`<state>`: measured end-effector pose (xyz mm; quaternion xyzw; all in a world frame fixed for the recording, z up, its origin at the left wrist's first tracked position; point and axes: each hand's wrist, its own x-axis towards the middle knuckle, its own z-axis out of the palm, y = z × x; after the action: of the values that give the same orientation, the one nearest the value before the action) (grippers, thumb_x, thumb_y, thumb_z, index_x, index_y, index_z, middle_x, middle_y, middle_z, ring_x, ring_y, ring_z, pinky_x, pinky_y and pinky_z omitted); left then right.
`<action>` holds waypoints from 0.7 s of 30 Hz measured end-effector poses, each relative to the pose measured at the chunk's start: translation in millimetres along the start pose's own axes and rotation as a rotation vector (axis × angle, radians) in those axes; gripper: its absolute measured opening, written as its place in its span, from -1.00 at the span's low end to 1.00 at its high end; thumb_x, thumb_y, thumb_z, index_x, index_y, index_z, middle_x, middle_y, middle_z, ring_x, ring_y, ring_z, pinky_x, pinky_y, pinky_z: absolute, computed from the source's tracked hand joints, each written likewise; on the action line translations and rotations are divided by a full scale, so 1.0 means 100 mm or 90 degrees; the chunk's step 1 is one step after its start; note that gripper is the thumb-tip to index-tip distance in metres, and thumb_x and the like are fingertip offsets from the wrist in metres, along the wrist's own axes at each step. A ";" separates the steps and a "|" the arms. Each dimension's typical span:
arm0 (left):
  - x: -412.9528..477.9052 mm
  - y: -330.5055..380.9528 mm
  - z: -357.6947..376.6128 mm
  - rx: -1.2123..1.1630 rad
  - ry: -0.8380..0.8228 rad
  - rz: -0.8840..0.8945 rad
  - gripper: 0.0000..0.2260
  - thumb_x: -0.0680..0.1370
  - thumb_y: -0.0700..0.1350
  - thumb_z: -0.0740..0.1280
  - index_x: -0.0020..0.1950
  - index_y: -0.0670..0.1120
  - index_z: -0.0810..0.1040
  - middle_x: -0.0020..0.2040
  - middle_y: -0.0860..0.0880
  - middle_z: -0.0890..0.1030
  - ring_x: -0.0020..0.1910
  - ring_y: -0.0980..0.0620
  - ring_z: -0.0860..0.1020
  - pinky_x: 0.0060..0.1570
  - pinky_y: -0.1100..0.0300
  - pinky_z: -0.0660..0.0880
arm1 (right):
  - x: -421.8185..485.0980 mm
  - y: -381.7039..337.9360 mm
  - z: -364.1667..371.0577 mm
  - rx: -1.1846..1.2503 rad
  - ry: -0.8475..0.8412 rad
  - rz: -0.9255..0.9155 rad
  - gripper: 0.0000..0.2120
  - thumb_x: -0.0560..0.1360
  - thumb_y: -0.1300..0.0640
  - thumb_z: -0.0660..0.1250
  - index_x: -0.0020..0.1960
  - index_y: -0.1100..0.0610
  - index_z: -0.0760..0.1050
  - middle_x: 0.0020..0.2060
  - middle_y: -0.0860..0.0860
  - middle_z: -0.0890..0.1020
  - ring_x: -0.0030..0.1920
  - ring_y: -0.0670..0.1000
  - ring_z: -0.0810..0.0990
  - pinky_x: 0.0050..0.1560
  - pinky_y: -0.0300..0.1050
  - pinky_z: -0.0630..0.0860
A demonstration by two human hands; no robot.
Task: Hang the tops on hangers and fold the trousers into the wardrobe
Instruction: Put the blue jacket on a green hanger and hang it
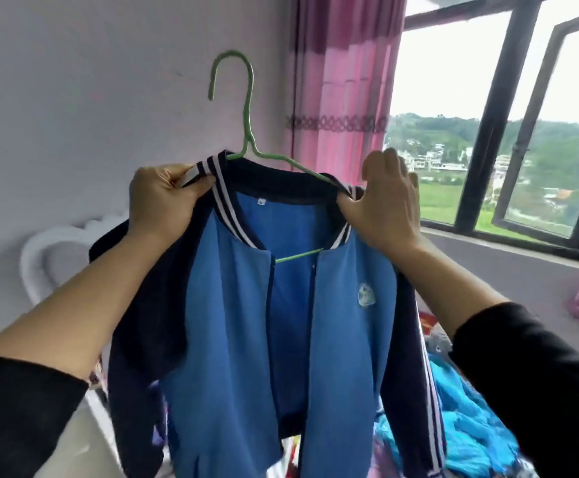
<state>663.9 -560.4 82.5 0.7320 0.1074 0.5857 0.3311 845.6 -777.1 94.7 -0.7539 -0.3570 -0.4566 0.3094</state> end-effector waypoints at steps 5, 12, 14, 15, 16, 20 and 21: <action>-0.15 -0.10 -0.72 0.138 -0.007 0.005 -0.89 0.46 -0.09 0.46 -0.14 -0.13 0.69 -0.35 0.29 0.61 -0.43 0.35 0.41 -0.38 0.48 0.32 | -0.02 -0.66 0.25 0.125 -0.281 0.129 -0.76 0.37 0.10 0.21 -0.38 0.25 0.35 -0.48 0.08 0.43 -0.41 0.12 0.42 -0.45 -0.08 0.39; -0.27 -0.40 -1.79 0.197 -0.027 -0.036 -0.80 0.47 -0.11 0.46 0.08 -0.04 0.68 -0.06 0.15 0.66 -0.09 0.30 0.60 -0.09 0.56 0.42 | -0.07 -2.07 0.76 0.298 -0.302 0.062 -0.69 0.42 0.12 0.20 -0.44 0.15 0.21 -0.47 0.01 0.34 -0.33 0.12 0.32 -0.33 -0.07 0.31; -0.22 -0.50 -2.13 0.180 -0.013 -0.059 -0.81 0.46 -0.10 0.46 0.08 0.00 0.67 -0.07 0.24 0.63 -0.09 0.41 0.57 -0.09 0.58 0.41 | -0.08 -2.55 0.91 0.384 -0.301 0.051 -0.66 0.47 0.14 0.16 -0.47 0.12 0.22 -0.42 -0.07 0.36 -0.22 0.09 0.36 -0.19 -0.04 0.30; -0.20 -0.57 -2.32 0.177 -0.001 -0.070 -0.81 0.46 -0.09 0.47 0.06 0.01 0.68 -0.10 0.28 0.62 -0.10 0.43 0.56 -0.11 0.59 0.40 | -0.09 -2.77 1.00 0.435 -0.315 0.058 -0.65 0.48 0.14 0.15 -0.47 0.10 0.23 -0.42 -0.08 0.36 -0.22 0.08 0.36 -0.19 -0.05 0.29; -0.19 -0.63 -2.51 0.178 0.010 -0.082 -0.82 0.45 -0.08 0.47 0.04 0.03 0.68 -0.13 0.31 0.62 -0.13 0.44 0.56 -0.14 0.59 0.40 | -0.10 -2.99 1.10 0.479 -0.337 0.067 -0.65 0.48 0.13 0.14 -0.47 0.10 0.23 -0.45 -0.07 0.36 -0.27 0.07 0.36 -0.25 -0.06 0.28; -0.19 -0.90 -3.28 0.223 -0.006 -0.113 -0.91 0.42 -0.03 0.49 -0.19 0.18 0.67 -0.34 0.29 0.59 -0.34 0.38 0.49 -0.27 0.53 0.40 | -0.26 -3.81 1.47 0.455 -0.333 0.023 -0.58 0.48 -0.02 0.14 -0.49 0.14 0.19 -0.57 -0.04 0.31 -0.49 0.04 0.30 -0.45 -0.11 0.23; -0.19 -0.96 -3.49 0.237 -0.021 -0.121 -0.93 0.41 0.00 0.50 -0.22 0.19 0.68 -0.34 0.26 0.60 -0.35 0.34 0.49 -0.28 0.49 0.42 | -0.29 -4.02 1.56 0.444 -0.319 0.018 -0.54 0.49 -0.07 0.14 -0.50 0.15 0.20 -0.58 -0.03 0.31 -0.51 0.03 0.31 -0.46 -0.13 0.23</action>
<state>356.9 -372.8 42.3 0.7766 0.2771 0.5096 0.2457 579.3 -438.6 63.4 -0.6965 -0.5438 -0.1066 0.4558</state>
